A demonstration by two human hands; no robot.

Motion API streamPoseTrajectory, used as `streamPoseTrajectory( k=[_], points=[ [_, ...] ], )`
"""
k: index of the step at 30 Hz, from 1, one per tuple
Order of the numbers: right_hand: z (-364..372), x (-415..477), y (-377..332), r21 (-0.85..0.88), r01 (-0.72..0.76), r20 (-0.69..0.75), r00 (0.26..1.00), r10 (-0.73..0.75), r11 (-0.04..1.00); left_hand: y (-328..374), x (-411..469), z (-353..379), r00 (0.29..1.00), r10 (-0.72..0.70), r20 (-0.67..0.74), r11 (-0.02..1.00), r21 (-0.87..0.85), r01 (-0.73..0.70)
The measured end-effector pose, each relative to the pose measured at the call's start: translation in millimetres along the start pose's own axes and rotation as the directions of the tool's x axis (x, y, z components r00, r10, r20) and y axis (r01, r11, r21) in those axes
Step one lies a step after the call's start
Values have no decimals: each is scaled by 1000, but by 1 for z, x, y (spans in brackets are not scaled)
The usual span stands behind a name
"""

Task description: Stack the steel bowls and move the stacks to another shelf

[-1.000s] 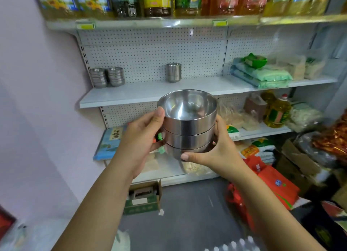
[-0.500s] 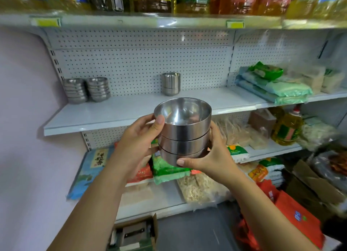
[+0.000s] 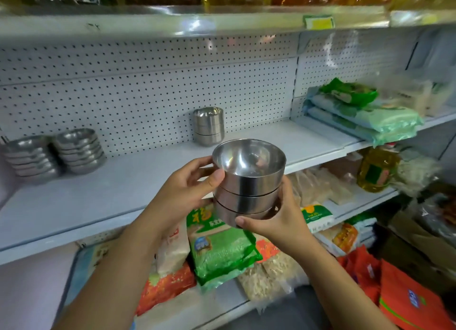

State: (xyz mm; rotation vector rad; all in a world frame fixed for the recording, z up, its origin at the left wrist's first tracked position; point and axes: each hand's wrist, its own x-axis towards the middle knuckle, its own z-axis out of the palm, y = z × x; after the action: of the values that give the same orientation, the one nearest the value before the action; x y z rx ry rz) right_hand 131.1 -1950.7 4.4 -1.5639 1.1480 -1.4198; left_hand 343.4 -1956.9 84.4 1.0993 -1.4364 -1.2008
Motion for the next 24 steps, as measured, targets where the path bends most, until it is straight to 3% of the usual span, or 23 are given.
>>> streamPoseTrajectory(
  k=[6, 17, 20, 24],
  points=[
    [-25, 78, 43, -44, -51, -3, 999, 51, 998, -30, 96, 17, 999, 48, -15, 990, 134, -46],
    [-59, 259, 140, -180, -111, 48, 991, 122, 977, -94, 267, 36, 954, 193, -230, 890, 451, -71],
    [-59, 295, 163, -191, -135, 51, 988, 147, 972, -123, 291, 32, 952, 184, -244, 792, 610, 3],
    [-55, 330, 184, -202, -135, 59, 987, 150, 970, -154, 309, 29, 935, 223, -274, 543, 832, 115]
  ],
)
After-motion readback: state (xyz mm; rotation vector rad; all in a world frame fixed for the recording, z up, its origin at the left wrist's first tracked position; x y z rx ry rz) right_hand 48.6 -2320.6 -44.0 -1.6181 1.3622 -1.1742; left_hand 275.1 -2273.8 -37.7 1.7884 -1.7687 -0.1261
